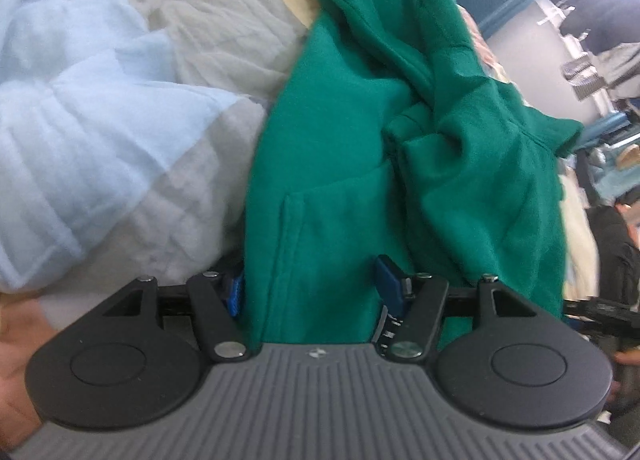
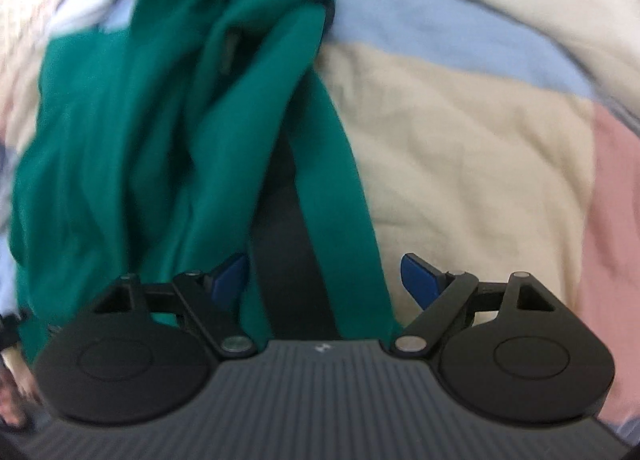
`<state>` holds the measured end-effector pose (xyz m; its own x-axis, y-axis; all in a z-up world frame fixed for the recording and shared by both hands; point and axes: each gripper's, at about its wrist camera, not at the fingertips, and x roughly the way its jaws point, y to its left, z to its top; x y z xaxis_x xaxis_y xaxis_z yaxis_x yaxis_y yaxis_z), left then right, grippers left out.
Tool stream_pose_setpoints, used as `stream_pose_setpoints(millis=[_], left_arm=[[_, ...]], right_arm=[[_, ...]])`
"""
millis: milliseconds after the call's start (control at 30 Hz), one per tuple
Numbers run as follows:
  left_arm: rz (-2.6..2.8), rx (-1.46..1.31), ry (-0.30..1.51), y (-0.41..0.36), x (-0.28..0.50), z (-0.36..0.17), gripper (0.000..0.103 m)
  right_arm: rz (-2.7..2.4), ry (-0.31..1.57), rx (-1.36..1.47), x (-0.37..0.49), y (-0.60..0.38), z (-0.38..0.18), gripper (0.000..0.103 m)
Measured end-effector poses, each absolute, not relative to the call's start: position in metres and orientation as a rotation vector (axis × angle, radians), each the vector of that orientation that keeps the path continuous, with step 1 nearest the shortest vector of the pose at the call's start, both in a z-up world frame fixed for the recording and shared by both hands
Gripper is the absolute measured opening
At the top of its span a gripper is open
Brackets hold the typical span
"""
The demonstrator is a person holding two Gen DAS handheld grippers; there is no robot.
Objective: Fold large clothes
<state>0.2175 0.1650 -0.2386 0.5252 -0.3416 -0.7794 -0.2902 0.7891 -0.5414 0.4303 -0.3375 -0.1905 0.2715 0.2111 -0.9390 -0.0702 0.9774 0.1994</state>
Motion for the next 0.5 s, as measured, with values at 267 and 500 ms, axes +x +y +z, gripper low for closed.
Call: stream_pose_setpoints(millis=[267,500], left_arm=[[-0.178,-0.786,1.030,0.162,0.216,-0.239,0.063],[-0.190,-0.827,1.063,0.161,0.222,-0.248,0.063]], right_arm=[[0.456,1.264,0.341,0.420,-0.356,-0.204,0.087],[0.713,1.239,0.412,0.415,-0.352,-0.198,0.083]])
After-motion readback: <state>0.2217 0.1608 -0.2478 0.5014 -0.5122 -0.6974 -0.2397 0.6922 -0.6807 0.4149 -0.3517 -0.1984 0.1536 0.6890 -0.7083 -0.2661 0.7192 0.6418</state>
